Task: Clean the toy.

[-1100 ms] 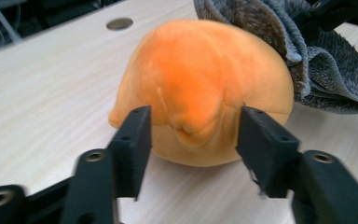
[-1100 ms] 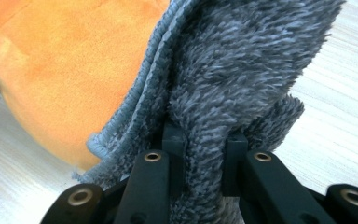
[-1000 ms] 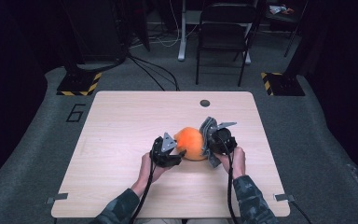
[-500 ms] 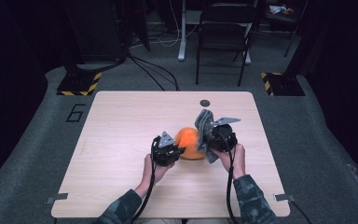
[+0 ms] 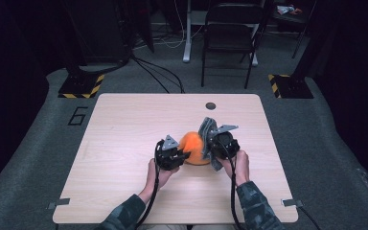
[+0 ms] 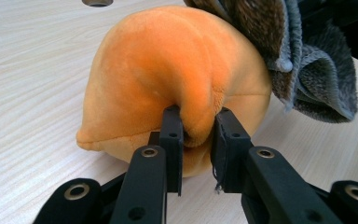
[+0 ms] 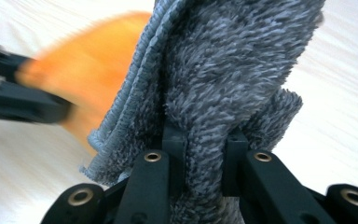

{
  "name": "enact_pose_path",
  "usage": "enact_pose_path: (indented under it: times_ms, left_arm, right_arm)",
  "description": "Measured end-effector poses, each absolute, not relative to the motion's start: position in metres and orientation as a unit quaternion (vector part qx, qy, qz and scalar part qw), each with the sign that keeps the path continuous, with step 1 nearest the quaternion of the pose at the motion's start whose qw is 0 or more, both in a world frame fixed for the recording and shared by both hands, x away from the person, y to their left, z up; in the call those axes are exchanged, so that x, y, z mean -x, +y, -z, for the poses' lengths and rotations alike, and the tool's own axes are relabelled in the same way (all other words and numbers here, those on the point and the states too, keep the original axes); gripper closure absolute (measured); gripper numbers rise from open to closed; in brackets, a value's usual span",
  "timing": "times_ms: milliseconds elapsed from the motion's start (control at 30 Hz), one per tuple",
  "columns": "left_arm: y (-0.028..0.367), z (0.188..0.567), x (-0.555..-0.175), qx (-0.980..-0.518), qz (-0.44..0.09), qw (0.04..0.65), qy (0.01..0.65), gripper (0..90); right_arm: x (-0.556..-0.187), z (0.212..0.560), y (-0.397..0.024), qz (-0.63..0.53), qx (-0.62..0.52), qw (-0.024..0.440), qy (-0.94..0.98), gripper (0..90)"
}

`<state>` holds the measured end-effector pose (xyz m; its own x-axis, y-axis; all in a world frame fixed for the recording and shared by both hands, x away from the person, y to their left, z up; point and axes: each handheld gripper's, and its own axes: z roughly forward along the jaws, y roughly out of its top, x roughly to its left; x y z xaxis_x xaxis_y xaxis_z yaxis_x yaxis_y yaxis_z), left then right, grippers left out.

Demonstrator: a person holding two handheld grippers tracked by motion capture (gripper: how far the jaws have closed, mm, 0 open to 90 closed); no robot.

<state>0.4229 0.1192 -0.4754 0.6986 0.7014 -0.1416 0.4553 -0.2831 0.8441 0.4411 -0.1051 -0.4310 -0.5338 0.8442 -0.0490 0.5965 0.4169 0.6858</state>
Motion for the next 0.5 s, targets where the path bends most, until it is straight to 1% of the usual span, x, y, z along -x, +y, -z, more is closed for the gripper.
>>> enact_pose_path:
  times_ms: [200, 400, 500]
  left_arm:
    - [0.123, 0.477, -0.426, -0.787, -0.125, 0.477, 0.37, 75.3]
    - [0.126, 0.478, -0.427, -0.786, -0.117, 0.479, 0.373, 74.9]
    - [0.128, 0.479, -0.428, -0.782, -0.114, 0.483, 0.377, 74.9]
  right_arm:
    - [-0.452, 0.454, -0.123, -0.283, -0.479, 0.182, 0.811, 77.3]
    - [-0.461, 0.485, -0.131, -0.256, -0.502, 0.151, 0.812, 77.2]
    - [-0.463, 0.488, -0.135, -0.26, -0.508, 0.138, 0.81, 77.0]
